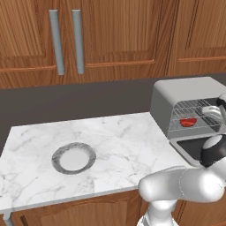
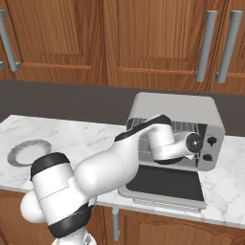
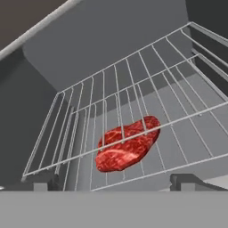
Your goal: Open the toaster oven door. Place the hotdog bun on the top rack in the toaster oven and place the steak on the bottom rack.
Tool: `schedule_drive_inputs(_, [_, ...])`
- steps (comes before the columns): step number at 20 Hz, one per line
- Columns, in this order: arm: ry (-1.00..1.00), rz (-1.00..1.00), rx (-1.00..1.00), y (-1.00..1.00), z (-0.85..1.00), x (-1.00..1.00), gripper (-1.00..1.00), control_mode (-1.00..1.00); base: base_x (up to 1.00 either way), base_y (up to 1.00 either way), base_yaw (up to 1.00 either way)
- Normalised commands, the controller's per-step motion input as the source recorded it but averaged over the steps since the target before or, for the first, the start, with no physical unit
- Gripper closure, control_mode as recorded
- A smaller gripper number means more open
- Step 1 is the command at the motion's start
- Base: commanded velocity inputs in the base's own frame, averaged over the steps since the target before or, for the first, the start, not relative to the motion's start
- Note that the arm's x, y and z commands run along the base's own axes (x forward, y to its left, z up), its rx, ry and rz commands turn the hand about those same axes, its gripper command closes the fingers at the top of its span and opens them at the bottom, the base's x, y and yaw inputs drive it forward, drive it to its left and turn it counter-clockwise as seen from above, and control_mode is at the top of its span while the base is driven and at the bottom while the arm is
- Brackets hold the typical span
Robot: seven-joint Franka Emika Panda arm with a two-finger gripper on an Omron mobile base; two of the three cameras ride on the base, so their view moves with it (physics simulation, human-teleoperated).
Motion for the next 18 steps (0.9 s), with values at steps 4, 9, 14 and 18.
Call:
schedule_drive_inputs(4, [-0.03,-0.09,0.04,0.02,-0.12,0.20,-1.00,-1.00,0.00,0.00,0.00])
schedule_drive_inputs(9, [0.00,-0.10,0.04,0.00,-0.13,0.20,-1.00,-1.00,0.00,0.00,0.00])
schedule_drive_inputs(14, [0.00,-0.08,0.05,0.00,-0.15,0.28,-1.00,-1.00,0.00,0.00,0.00])
schedule_drive_inputs(18, [-0.04,-0.04,0.03,0.00,-0.15,0.22,-1.00,-1.00,0.00,0.00,0.00])
